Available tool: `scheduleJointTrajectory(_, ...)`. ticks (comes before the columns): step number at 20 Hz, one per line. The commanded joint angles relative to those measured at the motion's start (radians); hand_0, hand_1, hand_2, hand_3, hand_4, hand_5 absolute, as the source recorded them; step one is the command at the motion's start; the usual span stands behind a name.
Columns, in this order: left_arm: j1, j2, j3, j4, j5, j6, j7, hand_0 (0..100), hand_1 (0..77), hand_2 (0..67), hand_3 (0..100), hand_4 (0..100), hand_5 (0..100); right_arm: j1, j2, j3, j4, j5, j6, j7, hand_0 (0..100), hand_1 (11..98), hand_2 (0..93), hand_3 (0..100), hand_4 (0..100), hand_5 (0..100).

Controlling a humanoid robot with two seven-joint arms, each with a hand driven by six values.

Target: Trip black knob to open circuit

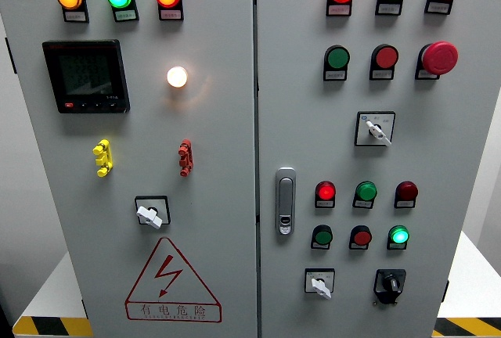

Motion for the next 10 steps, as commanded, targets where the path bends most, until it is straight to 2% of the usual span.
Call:
scheduleJointTrajectory(1,0.000,0.000,0.000,0.000,0.000,0.000,0.001,0,3.1,12.9,21,7,2,-0.013,0.0017,-0.002,-0.002,-0.001,-0.001,0.007,94,47.3,7.0,39,30,56)
scheduleJointTrajectory(7,0.000,0.000,0.000,0.000,0.000,0.000,0.000,0,3.1,12.9,21,7,2,-0.013,0.0017,-0.026,-0.005,-0.003,-0.001,0.010,94,46.9,6.9,38,31,56)
scheduleJointTrajectory(10,0.000,0.000,0.000,0.000,0.000,0.000,0.000,0,3.1,12.9,21,7,2,-0.015,0.0032,-0.030,-0.002,-0.004,-0.001,0.010,95,46.8,7.0,34,30,51)
